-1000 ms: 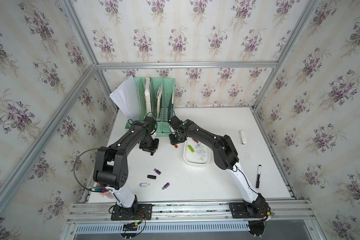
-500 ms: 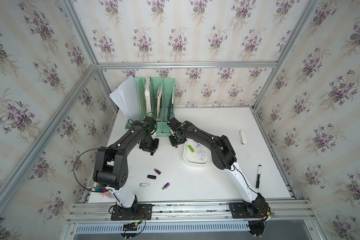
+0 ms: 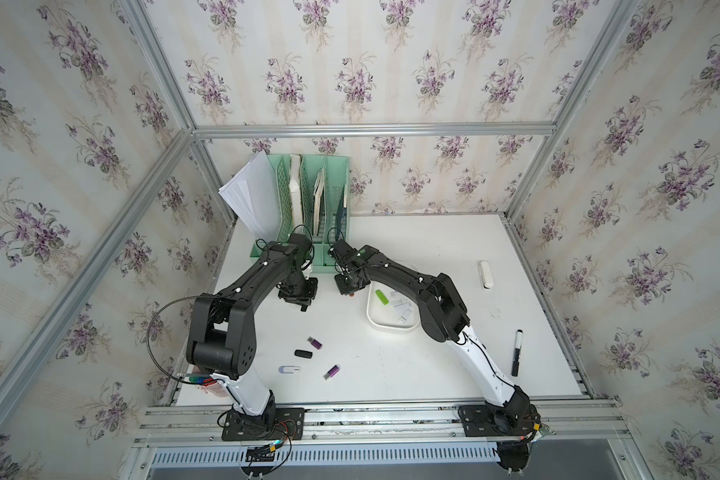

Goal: Put the usb flash drive into the storage box
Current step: Pick up the USB flash from the center of the board, then place the USB flash in the storage box.

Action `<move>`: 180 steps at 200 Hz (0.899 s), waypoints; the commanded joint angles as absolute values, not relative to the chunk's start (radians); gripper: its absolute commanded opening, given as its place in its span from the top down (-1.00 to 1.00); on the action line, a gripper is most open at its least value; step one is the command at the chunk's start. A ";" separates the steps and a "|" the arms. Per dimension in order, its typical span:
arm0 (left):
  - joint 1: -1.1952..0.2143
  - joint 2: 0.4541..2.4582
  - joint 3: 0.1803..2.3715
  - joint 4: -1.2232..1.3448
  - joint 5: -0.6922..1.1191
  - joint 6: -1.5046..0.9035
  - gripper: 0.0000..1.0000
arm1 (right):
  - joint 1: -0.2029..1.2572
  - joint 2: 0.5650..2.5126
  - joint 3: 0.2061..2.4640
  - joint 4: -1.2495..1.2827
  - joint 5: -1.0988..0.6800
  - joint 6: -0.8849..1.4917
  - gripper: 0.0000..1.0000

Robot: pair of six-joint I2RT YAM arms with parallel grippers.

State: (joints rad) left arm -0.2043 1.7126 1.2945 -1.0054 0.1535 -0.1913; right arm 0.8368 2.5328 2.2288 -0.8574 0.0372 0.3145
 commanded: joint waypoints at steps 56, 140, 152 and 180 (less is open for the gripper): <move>-0.205 1.710 1.289 -1.004 0.156 -0.195 0.52 | 0.838 2.556 2.221 -0.910 0.066 0.319 0.56; -0.205 1.708 1.281 -1.004 0.155 -0.194 0.52 | 0.838 2.489 2.197 -0.890 0.041 0.337 0.78; -0.204 1.709 1.281 -1.004 0.155 -0.194 0.52 | 0.838 2.474 2.190 -0.885 0.041 0.341 0.79; -0.205 1.708 1.282 -1.005 0.154 -0.195 0.52 | 0.834 2.416 2.145 -0.852 0.035 0.355 0.81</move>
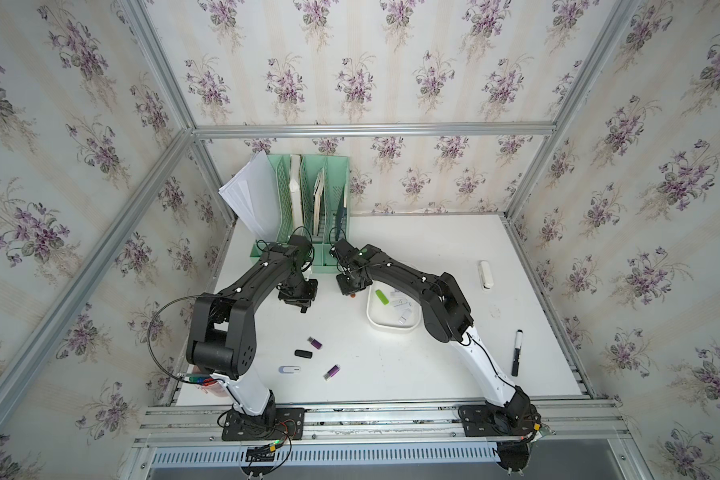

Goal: Put the usb flash drive into the storage box
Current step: Place the USB flash in the storage box.

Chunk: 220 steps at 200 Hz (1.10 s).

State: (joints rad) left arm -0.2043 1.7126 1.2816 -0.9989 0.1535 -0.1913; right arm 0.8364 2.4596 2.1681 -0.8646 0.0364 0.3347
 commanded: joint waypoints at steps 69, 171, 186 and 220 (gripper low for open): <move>-0.204 1.709 1.296 -1.017 0.154 -0.194 0.52 | 0.806 2.245 2.061 -0.842 0.078 0.374 0.84; -0.242 1.733 1.350 -1.030 0.170 -0.221 0.52 | 0.716 1.955 1.609 -0.734 0.117 0.379 0.84; -0.251 1.738 1.356 -1.032 0.169 -0.226 0.52 | 0.710 1.963 1.580 -0.707 0.106 0.379 0.84; -0.266 1.746 1.370 -1.040 0.162 -0.227 0.52 | 0.695 2.009 1.574 -0.670 0.092 0.370 0.85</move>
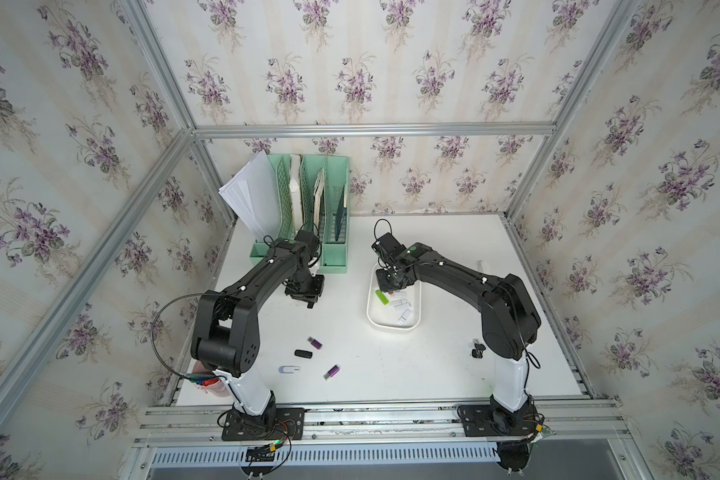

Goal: Put the usb flash drive into the storage box
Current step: Place the USB flash in the storage box, then adjust the storage box at the center of the board.

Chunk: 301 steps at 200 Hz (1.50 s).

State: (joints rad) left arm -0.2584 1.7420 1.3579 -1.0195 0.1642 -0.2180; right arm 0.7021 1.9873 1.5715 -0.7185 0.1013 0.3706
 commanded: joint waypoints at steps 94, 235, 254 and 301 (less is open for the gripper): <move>-0.280 1.752 1.369 -1.043 0.156 -0.237 0.52 | 0.658 2.123 1.600 -0.617 0.048 0.339 0.86; -0.282 1.752 1.361 -1.042 0.149 -0.236 0.51 | 0.643 2.172 1.661 -0.617 0.045 0.330 0.33; -0.282 1.749 1.361 -1.043 0.146 -0.236 0.51 | 0.636 2.177 1.665 -0.617 0.053 0.328 0.33; -0.282 1.746 1.366 -1.049 0.145 -0.236 0.52 | 0.588 2.173 1.669 -0.617 0.081 0.319 0.34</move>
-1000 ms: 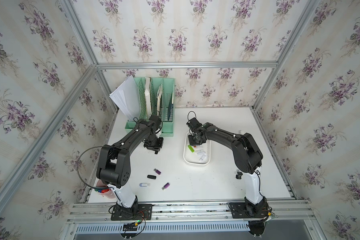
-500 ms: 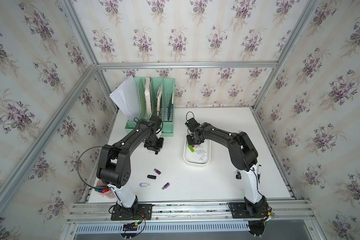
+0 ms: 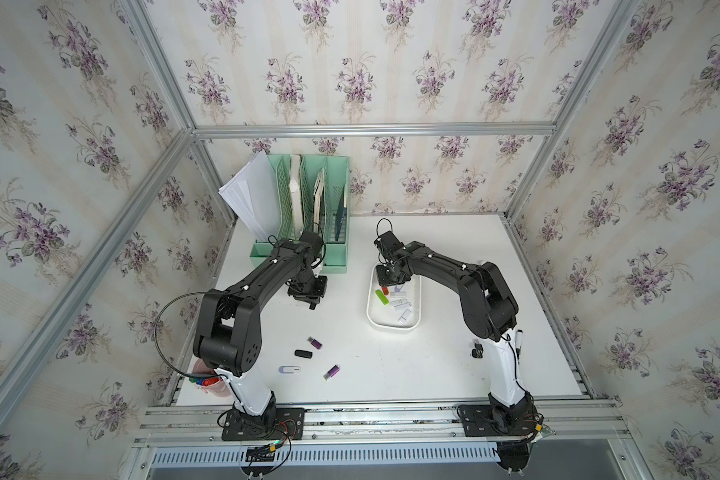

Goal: Put the usb flash drive into the storage box
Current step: Adjust the storage box at the center of the board, then place the USB flash in the storage box.

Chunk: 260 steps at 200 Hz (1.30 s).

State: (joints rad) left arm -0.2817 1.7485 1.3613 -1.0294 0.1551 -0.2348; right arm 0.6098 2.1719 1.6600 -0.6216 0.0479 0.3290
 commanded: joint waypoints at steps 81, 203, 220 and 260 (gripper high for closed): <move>-0.417 1.740 1.521 -1.136 0.135 -0.277 0.51 | 0.556 1.944 1.547 -0.614 0.158 0.336 0.33; -0.706 2.067 1.962 -1.232 0.149 -0.341 0.49 | 0.356 1.710 1.077 -0.501 -0.021 0.402 0.28; -0.706 2.060 1.952 -1.225 0.144 -0.345 0.49 | 0.382 1.701 1.049 -0.488 -0.043 0.405 0.27; -0.704 2.051 1.934 -1.239 0.115 -0.338 0.48 | 0.488 1.676 1.009 -0.449 -0.102 0.434 0.25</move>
State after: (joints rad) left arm -0.7063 2.0605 1.9408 -1.2102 0.1402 -0.3397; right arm 0.4347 1.6943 1.0210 -0.4919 -0.0452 0.4007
